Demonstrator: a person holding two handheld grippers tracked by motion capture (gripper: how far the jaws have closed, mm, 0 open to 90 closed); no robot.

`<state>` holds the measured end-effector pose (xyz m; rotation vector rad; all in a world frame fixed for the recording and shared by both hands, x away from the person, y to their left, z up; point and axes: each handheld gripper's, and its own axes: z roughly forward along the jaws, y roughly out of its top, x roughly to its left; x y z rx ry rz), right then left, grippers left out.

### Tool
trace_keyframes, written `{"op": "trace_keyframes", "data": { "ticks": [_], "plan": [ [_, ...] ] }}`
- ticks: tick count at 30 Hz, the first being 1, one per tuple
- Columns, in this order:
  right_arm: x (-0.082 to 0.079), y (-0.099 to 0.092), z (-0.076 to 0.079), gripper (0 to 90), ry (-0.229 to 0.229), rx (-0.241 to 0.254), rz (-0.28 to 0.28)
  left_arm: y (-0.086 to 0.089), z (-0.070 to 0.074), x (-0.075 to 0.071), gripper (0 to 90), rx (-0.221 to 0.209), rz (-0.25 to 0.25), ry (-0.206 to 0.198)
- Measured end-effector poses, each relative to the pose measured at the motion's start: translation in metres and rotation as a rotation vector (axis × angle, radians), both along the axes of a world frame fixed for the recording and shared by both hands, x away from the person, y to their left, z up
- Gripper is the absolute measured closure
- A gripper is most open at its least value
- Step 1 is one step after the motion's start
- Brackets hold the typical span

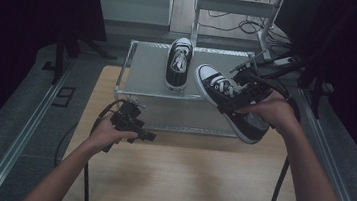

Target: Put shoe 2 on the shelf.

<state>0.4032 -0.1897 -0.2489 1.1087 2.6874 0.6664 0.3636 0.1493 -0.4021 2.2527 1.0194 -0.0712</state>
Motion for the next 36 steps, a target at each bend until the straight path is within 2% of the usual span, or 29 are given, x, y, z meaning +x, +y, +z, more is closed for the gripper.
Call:
{"op": "trace_keyframes", "data": {
  "ticks": [13, 21, 31, 36],
  "plan": [
    [0.026, 0.013, 0.006, 13.6, 0.001, -0.021, -0.084, 0.001, 0.0, 0.0, 22.4, 0.004, -0.003, 0.005],
    [0.04, 0.021, 0.01, 13.6, 0.011, -0.027, -0.152, -0.001, 0.001, -0.002, 22.4, 0.003, -0.007, 0.002],
    [0.06, 0.031, 0.009, 13.6, 0.03, -0.037, -0.275, 0.001, 0.001, -0.002, 22.4, 0.004, -0.002, 0.001],
    [0.07, 0.035, 0.008, 13.5, 0.045, -0.038, -0.307, 0.001, 0.002, -0.002, 22.5, 0.011, -0.008, 0.003]
  ]
}}
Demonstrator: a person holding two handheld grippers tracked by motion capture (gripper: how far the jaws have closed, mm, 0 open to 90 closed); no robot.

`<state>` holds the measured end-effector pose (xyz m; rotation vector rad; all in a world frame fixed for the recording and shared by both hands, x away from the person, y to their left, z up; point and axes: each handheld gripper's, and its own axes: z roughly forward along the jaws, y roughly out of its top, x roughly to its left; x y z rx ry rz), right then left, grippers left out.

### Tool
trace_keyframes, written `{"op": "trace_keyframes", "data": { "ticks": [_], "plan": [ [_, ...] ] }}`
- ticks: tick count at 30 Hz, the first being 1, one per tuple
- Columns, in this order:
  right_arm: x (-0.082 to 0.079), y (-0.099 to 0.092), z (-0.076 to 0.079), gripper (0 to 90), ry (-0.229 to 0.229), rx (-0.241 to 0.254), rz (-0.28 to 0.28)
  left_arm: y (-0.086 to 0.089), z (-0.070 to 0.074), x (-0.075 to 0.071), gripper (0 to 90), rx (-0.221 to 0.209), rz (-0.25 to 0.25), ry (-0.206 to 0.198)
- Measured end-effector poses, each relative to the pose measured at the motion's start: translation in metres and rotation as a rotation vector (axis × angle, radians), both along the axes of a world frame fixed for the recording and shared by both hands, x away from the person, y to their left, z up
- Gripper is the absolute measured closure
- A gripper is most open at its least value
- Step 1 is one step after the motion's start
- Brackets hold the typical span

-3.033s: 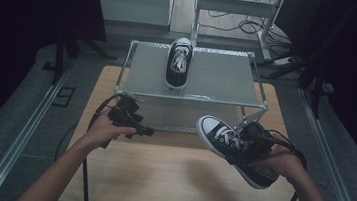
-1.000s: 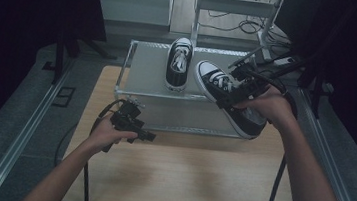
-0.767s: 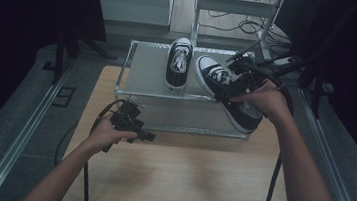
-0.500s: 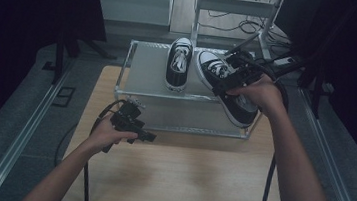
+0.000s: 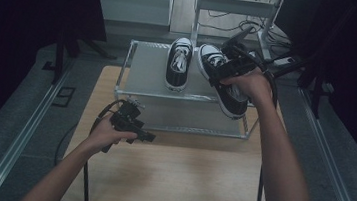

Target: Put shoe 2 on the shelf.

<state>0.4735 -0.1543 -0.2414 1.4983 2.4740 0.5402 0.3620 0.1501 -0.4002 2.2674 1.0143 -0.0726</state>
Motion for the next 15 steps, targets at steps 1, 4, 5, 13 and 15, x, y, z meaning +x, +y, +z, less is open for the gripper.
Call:
{"op": "trace_keyframes", "data": {
  "ticks": [1, 4, 5, 13, 15],
  "plan": [
    [0.002, 0.001, 0.0, 13.5, 0.003, -0.002, -0.004, 0.0, 0.0, 0.0, 22.5, 0.0, 0.0, 0.0],
    [0.008, 0.003, 0.0, 13.6, 0.007, 0.006, -0.023, 0.0, 0.0, 0.001, 22.5, -0.005, 0.008, -0.002],
    [0.01, 0.005, 0.0, 13.6, 0.004, 0.01, -0.036, -0.001, -0.001, 0.001, 22.5, -0.005, 0.007, -0.003],
    [0.023, 0.012, -0.004, 13.6, 0.016, -0.001, -0.086, -0.004, -0.001, 0.001, 22.5, -0.003, -0.019, -0.007],
    [0.026, 0.013, -0.005, 13.6, 0.017, 0.004, -0.096, -0.003, -0.001, 0.001, 22.5, -0.003, -0.018, -0.009]
  ]
}}
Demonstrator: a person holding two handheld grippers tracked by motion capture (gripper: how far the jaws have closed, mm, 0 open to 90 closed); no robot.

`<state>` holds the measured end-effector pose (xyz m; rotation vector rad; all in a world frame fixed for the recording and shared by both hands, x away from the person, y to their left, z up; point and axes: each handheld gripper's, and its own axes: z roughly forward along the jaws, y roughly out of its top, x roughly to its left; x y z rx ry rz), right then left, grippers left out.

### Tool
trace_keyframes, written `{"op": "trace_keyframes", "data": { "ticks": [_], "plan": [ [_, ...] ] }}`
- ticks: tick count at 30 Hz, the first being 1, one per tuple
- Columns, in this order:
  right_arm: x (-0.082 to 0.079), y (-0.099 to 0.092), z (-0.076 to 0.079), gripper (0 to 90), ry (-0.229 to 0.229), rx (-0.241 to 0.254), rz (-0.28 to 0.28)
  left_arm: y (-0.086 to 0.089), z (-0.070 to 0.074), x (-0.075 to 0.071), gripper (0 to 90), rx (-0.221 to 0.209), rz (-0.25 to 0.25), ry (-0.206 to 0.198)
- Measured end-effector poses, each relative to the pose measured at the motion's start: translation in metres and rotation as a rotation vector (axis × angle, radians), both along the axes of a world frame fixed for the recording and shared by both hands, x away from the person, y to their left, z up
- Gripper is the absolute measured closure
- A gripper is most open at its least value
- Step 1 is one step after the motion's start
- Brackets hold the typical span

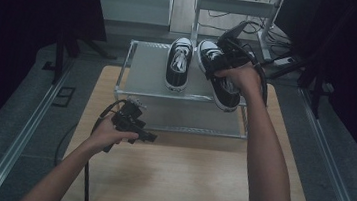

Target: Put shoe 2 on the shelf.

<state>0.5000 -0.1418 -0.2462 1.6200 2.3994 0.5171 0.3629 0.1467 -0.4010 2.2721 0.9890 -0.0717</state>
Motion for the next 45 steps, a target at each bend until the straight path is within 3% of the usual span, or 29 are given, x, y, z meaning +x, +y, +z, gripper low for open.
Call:
{"op": "trace_keyframes", "data": {
  "ticks": [19, 45],
  "plan": [
    [0.031, 0.016, -0.006, 13.6, 0.018, -0.014, -0.104, -0.003, 0.0, 0.0, 22.5, -0.005, -0.002, 0.002],
    [0.068, 0.037, -0.018, 13.6, 0.045, 0.03, -0.289, 0.006, 0.001, -0.001, 22.5, -0.014, -0.007, -0.007]
  ]
}}
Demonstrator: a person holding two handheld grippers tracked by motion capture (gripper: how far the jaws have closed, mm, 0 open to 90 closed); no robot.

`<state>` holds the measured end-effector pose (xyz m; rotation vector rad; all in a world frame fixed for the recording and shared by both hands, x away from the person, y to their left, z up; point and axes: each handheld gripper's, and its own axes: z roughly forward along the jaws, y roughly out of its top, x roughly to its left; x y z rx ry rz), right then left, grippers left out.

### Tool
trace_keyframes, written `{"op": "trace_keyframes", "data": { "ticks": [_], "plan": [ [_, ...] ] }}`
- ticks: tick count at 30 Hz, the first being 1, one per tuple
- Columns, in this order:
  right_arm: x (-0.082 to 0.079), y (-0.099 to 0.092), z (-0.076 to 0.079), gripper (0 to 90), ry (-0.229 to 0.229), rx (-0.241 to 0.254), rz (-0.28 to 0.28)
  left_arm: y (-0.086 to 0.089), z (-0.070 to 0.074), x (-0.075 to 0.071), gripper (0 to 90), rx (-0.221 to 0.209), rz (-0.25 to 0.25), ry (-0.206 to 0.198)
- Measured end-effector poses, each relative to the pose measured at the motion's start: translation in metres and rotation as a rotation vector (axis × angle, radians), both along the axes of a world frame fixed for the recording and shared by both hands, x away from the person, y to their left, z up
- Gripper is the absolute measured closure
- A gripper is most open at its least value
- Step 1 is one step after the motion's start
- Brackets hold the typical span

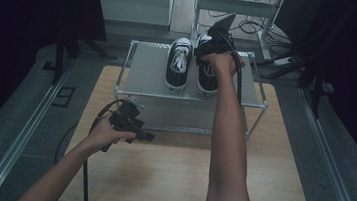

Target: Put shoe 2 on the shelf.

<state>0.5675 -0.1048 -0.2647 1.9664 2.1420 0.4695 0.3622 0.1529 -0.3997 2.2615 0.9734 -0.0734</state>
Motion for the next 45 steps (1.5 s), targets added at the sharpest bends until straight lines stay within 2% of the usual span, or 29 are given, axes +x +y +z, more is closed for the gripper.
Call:
{"op": "trace_keyframes", "data": {
  "ticks": [8, 23, 35, 40, 45],
  "plan": [
    [0.009, 0.007, -0.007, 13.6, 0.018, -0.003, -0.05, 0.0, 0.0, -0.001, 22.5, -0.005, 0.0, -0.005],
    [0.017, 0.012, -0.022, 13.1, 0.048, -0.027, -0.093, 0.005, 0.0, -0.002, 22.5, -0.007, 0.015, -0.007],
    [0.02, 0.011, -0.027, 11.2, 0.073, -0.025, -0.075, 0.005, -0.002, -0.001, 22.5, -0.003, 0.017, -0.004],
    [0.019, 0.012, -0.025, 10.9, 0.044, -0.044, -0.057, 0.005, -0.002, -0.001, 22.5, 0.0, 0.016, -0.001],
    [0.012, 0.013, -0.013, 13.5, -0.032, -0.013, -0.049, 0.005, -0.004, -0.001, 22.4, 0.0, 0.022, 0.002]
  ]
}}
